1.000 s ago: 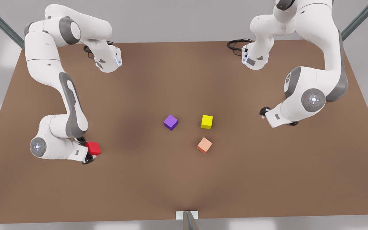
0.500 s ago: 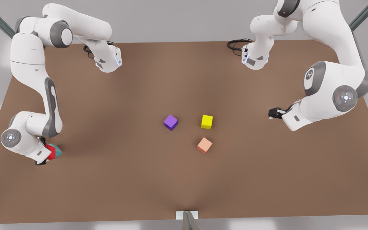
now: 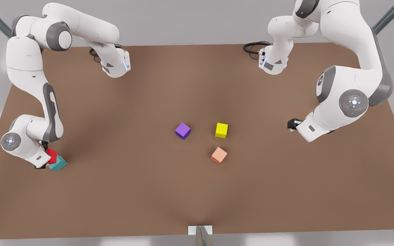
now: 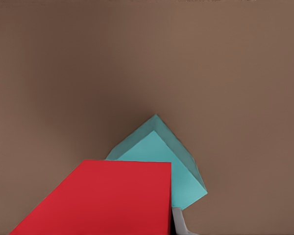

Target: Pick up red wooden cube and pass to hand red wooden cube and place in blue wooden cube

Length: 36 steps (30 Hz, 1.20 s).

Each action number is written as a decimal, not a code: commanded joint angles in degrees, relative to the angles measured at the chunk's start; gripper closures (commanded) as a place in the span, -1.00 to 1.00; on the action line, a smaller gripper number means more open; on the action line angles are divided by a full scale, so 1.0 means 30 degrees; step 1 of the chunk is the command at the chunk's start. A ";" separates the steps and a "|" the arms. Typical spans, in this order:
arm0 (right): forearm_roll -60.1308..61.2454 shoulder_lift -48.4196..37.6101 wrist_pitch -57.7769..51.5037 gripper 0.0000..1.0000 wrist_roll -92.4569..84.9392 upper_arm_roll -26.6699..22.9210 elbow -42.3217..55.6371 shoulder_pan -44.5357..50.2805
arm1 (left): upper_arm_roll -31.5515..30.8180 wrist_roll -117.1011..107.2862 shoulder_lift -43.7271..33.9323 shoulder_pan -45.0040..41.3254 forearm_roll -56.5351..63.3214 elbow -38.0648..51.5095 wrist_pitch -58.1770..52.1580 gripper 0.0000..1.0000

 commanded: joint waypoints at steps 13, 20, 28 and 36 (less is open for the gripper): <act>0.0512 0.0073 0.0011 -1.00 0.0505 0.0090 -0.0029 0.0024 | -0.0019 -0.0545 -0.0079 0.1107 0.0247 0.0304 -0.1308 -1.00; 0.0893 -0.0073 -0.2126 -1.00 0.0476 0.0208 0.0791 0.0024 | 0.0010 -0.0515 -0.0020 0.1108 0.0041 0.0304 -0.1806 -1.00; 0.4319 -0.2300 -1.1469 -1.00 -0.0052 0.0237 0.4215 0.0229 | 0.0039 -0.0165 -0.0020 0.1723 0.0100 0.0304 -0.1836 -1.00; 0.3886 -0.0777 -1.6190 -1.00 3.1325 0.0237 0.7764 0.7494 | -0.0019 0.0627 -0.0020 0.1928 0.0100 0.0304 -0.1894 -1.00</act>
